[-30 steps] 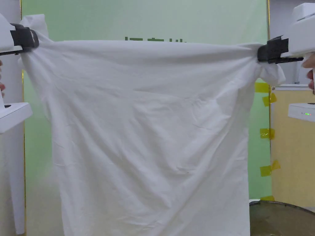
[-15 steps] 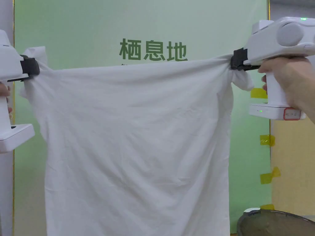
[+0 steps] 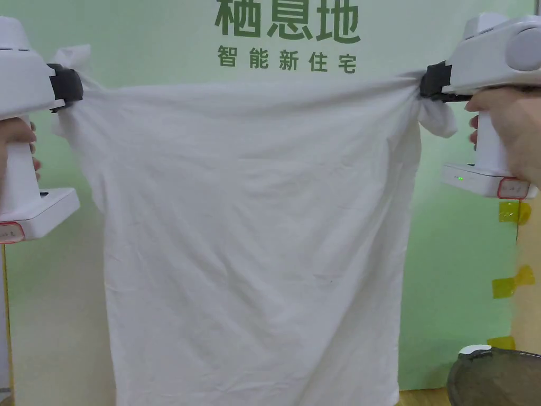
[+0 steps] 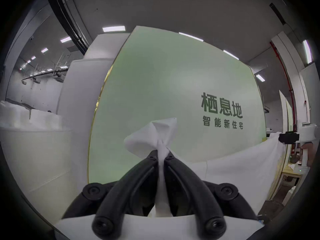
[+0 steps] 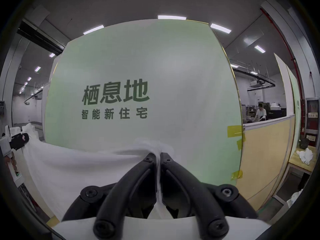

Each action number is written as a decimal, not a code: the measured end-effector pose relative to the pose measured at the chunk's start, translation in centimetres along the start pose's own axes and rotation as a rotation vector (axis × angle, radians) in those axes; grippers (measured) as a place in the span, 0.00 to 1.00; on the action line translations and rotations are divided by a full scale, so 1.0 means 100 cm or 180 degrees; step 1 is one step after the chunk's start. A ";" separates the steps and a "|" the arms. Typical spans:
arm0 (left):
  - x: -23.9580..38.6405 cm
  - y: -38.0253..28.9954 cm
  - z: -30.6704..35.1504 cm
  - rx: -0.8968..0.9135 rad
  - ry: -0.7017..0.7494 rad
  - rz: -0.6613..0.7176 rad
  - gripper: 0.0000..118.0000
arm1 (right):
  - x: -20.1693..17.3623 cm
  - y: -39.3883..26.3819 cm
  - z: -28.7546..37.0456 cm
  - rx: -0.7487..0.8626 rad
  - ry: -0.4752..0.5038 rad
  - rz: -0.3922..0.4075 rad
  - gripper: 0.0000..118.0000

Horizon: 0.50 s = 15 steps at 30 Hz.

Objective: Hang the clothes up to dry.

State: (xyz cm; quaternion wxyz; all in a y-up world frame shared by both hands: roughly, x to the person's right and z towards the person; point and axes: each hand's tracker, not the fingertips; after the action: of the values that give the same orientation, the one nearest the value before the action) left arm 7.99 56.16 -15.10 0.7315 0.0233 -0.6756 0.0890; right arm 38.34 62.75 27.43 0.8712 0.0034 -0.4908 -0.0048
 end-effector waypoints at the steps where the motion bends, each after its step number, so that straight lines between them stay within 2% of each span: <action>1: -0.003 -0.005 -0.004 0.0022 -0.0016 0.0031 0.04 | 0.000 -0.005 -0.006 -0.0015 -0.0009 0.0009 0.04; 8: -0.014 -0.037 -0.026 -0.0120 -0.0050 -0.0093 0.04 | 0.004 -0.042 -0.035 -0.0067 -0.0022 -0.0099 0.04; 15: -0.019 -0.073 -0.031 -0.0334 -0.0074 0.0007 0.04 | 0.010 -0.090 -0.031 -0.0273 -0.0037 0.0009 0.04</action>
State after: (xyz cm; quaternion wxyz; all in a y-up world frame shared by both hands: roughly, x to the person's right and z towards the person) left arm 12.05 49.27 -16.65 0.7238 -0.0149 -0.6877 0.0540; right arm 41.49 53.76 26.60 0.8677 -0.0346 -0.4953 -0.0247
